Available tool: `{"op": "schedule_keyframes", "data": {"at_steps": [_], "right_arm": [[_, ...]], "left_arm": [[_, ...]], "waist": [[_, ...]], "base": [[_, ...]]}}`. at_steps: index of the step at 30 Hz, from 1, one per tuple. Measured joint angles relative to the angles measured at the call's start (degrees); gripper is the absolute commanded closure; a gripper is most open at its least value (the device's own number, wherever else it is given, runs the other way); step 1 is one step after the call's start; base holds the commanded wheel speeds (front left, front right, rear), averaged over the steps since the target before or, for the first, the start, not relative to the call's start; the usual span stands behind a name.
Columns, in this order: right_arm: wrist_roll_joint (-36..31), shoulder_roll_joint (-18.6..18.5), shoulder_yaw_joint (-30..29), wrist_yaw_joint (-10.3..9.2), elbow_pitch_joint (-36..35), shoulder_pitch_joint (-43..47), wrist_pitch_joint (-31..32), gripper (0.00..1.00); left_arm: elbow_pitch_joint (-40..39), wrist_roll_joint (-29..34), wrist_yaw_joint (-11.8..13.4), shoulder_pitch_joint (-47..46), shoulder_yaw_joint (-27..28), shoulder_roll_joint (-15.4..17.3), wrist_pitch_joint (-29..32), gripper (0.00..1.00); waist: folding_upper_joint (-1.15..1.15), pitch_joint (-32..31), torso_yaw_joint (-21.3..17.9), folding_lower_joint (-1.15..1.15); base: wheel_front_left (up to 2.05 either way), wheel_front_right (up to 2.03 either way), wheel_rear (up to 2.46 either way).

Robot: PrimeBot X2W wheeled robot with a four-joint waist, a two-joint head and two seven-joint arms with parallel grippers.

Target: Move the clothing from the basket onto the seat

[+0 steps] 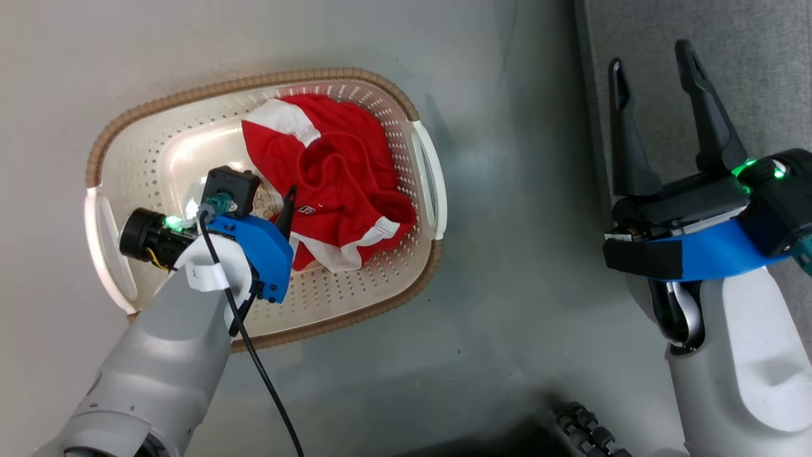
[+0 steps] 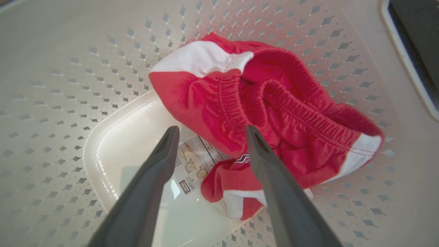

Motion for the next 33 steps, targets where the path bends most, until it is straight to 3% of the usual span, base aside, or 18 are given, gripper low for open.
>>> {"op": "schedule_keyframes", "data": {"at_steps": [29, 30, 31, 32, 33], "right_arm": [[-0.78, -0.26, -0.82, 0.0, -3.31, -1.22, 0.0, 0.0], [-0.81, -0.26, -0.81, 0.0, -3.39, -1.2, 0.0, 0.0], [-0.88, -0.27, -0.81, 0.0, -3.47, -1.2, 0.0, 0.0], [-0.93, -0.27, -0.8, 0.0, -3.5, -1.2, 0.0, 0.0], [-0.94, -0.27, -0.76, 0.0, -3.54, -1.2, 0.0, 0.0]], "left_arm": [[1.49, -13.13, 0.0, -10.32, -8.81, 1.0, 1.66, 0.0], [1.77, -13.38, 0.0, -10.5, -9.1, 1.0, 1.74, 0.16], [2.07, -13.45, 0.0, -10.63, -9.54, 1.0, 1.76, 0.62], [2.3, -13.49, 0.0, -10.76, -9.92, 0.97, 1.76, 1.0], [2.46, -13.56, 0.0, -10.94, -10.25, 0.91, 1.96, 1.0]], "waist": [[0.0, 11.04, -1.62, -0.01], [0.0, 11.16, -1.65, -0.01], [0.0, 11.26, -1.65, -0.01], [0.0, 11.33, -1.65, -0.01], [0.0, 11.36, -1.65, -0.01]], "base": [[0.0, 0.0, 0.0], [0.0, 0.0, 0.0], [0.0, 0.0, 0.0], [0.0, 0.0, 0.0], [0.0, 0.0, 0.0]]}}
